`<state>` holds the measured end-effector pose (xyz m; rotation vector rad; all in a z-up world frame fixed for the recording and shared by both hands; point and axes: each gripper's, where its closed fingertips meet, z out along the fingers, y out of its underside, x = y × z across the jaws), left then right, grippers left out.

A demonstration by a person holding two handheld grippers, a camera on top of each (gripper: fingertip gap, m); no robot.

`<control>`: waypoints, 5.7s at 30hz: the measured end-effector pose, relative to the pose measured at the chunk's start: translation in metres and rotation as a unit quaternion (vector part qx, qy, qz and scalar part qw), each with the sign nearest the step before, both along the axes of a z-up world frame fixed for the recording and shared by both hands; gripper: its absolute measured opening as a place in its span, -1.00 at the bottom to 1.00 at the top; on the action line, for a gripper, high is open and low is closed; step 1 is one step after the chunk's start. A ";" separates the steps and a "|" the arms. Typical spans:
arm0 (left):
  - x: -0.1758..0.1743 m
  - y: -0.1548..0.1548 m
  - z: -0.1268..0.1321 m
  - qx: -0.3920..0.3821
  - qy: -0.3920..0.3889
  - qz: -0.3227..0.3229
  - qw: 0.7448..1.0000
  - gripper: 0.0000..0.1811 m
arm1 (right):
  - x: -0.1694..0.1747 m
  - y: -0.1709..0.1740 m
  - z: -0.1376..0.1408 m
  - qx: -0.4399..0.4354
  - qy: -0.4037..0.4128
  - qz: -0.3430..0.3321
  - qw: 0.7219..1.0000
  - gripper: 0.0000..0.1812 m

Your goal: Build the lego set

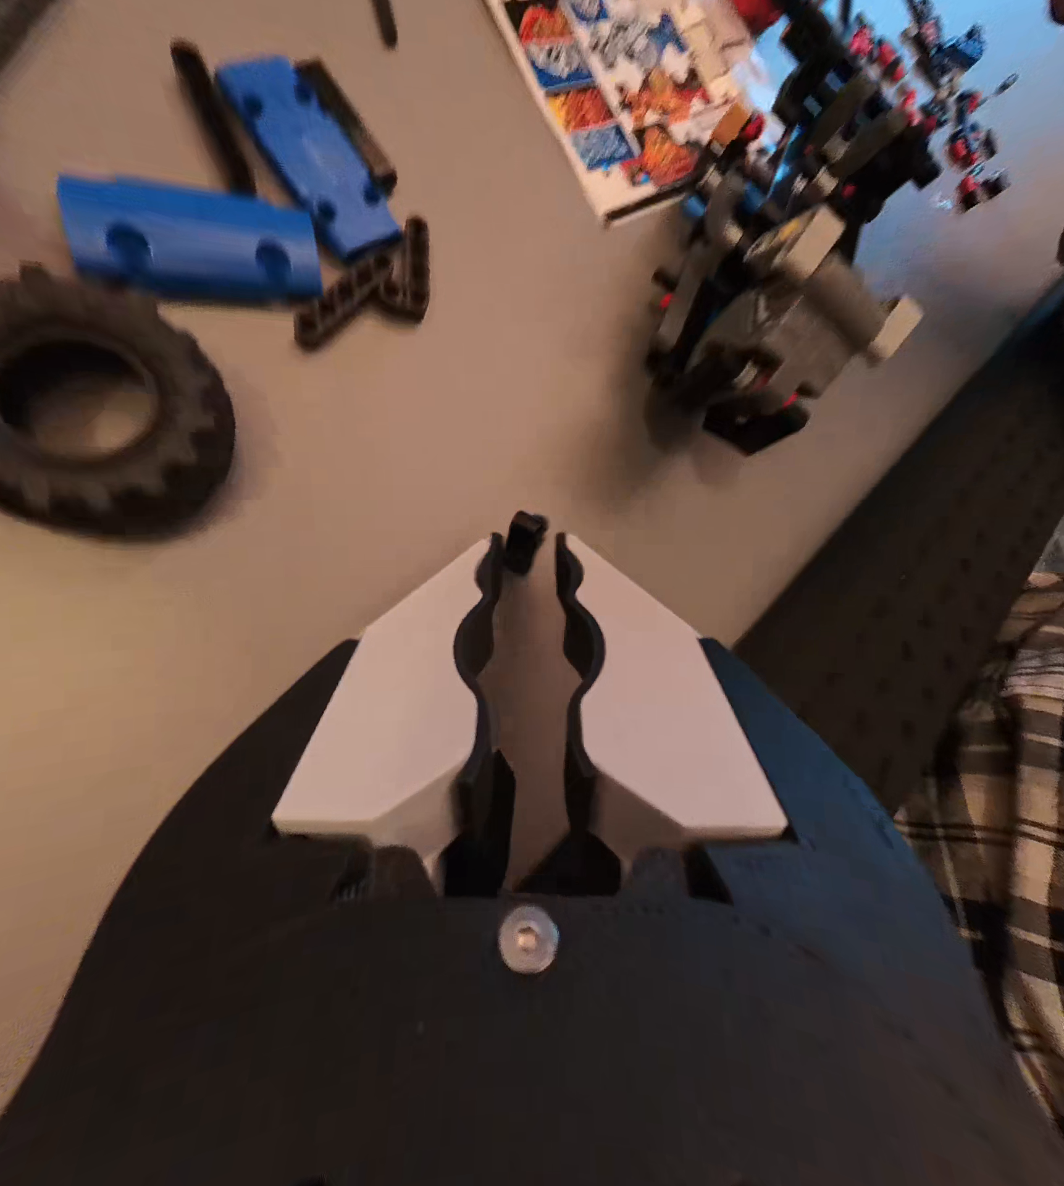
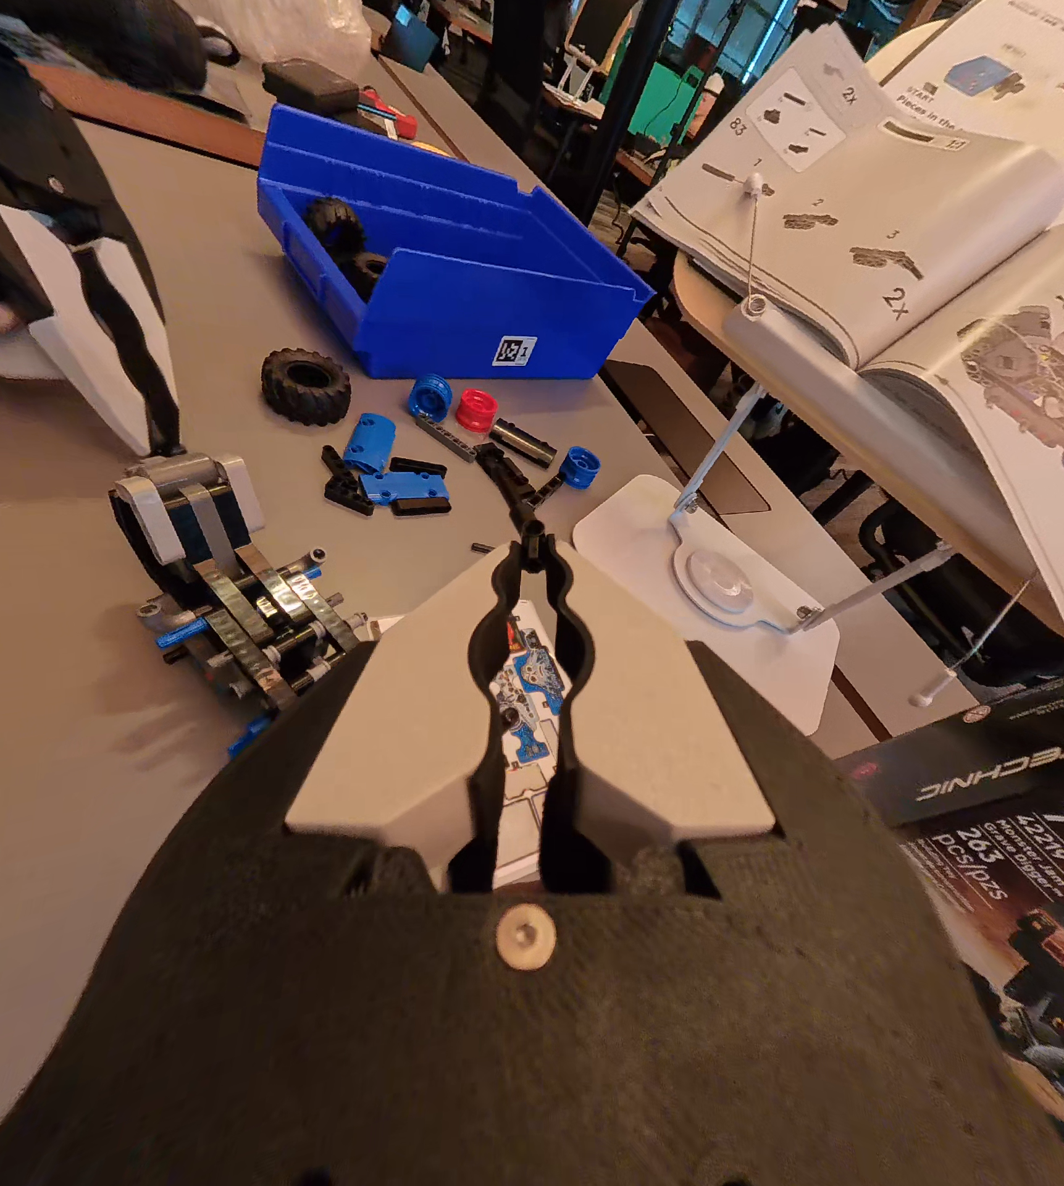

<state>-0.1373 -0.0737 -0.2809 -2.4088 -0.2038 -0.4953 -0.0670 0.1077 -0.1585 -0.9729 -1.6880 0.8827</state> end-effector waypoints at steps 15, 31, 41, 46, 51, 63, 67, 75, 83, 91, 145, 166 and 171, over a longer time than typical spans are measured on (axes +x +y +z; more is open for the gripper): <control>-0.007 -0.012 -0.004 -0.004 0.156 -0.089 0.984 -0.65 | 0.001 0.000 -0.002 0.005 -0.006 -0.001 1.000 -0.94; 0.007 -0.004 -0.007 0.003 0.247 -0.171 0.954 -0.60 | 0.000 -0.012 -0.008 0.012 -0.017 0.020 1.000 -0.94; 0.018 -0.005 -0.014 -0.025 0.234 -0.047 0.971 -0.67 | -0.001 -0.015 -0.013 0.013 -0.023 0.027 0.999 -0.94; 0.023 0.001 -0.014 -0.015 0.249 -0.074 0.965 -0.89 | 0.002 -0.014 -0.009 0.014 -0.018 0.027 0.999 -0.94; 0.025 -0.001 -0.014 0.000 0.259 -0.102 0.960 -0.91 | 0.003 -0.016 -0.011 0.013 -0.021 0.032 0.999 -0.94; 0.018 -0.002 -0.010 0.047 0.289 -0.140 0.946 -0.92 | 0.013 -0.060 -0.007 0.007 -0.020 0.071 0.997 -0.94; 0.021 0.008 0.003 0.100 0.317 -0.137 0.933 -0.92 | 0.015 -0.083 -0.008 0.001 -0.023 0.085 0.996 -0.94; 0.024 0.008 0.028 0.197 0.364 -0.101 0.905 -0.92 | 0.011 -0.132 -0.026 0.034 -0.053 0.121 0.991 -0.94; 0.026 0.005 0.041 0.246 0.377 -0.082 0.889 -0.92 | 0.002 -0.146 -0.047 0.078 -0.078 0.125 0.986 -0.95; 0.022 0.007 0.041 0.247 0.370 -0.077 0.892 -0.92 | 0.000 -0.138 -0.043 0.051 -0.060 0.117 0.990 -0.95; 0.053 0.003 0.057 0.188 -0.130 -0.202 0.952 -0.85 | 0.015 -0.129 -0.030 0.059 -0.028 0.129 0.989 -0.94; 0.034 0.002 -0.008 0.057 0.261 -0.253 0.930 -0.72 | 0.018 -0.127 -0.030 0.057 -0.027 0.130 0.989 -0.94; 0.031 0.008 -0.013 0.054 0.276 -0.237 0.930 -0.93 | 0.019 -0.126 -0.028 0.059 -0.024 0.127 0.990 -0.95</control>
